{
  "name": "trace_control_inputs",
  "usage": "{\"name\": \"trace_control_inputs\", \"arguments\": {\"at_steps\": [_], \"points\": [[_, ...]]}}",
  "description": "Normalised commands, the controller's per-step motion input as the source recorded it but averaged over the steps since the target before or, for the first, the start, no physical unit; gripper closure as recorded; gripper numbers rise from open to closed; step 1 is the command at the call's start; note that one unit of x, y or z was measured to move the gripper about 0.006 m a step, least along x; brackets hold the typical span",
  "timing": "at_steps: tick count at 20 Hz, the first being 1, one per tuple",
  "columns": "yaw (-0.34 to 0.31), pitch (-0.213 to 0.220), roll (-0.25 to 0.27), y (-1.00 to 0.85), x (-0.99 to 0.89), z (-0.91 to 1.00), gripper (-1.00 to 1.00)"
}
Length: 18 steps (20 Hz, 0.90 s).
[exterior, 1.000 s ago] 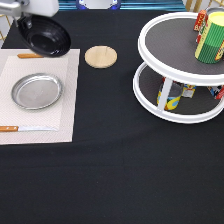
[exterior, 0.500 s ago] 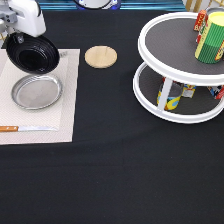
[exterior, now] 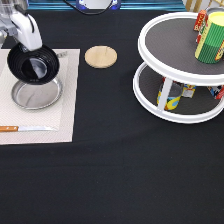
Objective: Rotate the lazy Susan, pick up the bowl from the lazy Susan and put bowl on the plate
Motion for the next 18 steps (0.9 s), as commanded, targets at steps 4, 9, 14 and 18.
{"name": "trace_control_inputs", "arguments": {"at_steps": [4,9,14,18], "points": [[-0.287,0.031,0.057,0.0,0.24,-0.16,1.0],[-0.289,0.022,0.022,0.0,0.27,-0.07,1.0],[-0.248,0.05,0.021,-0.03,0.43,-0.07,1.0],[-0.174,0.078,0.025,-0.02,0.5,-0.32,1.0]]}}
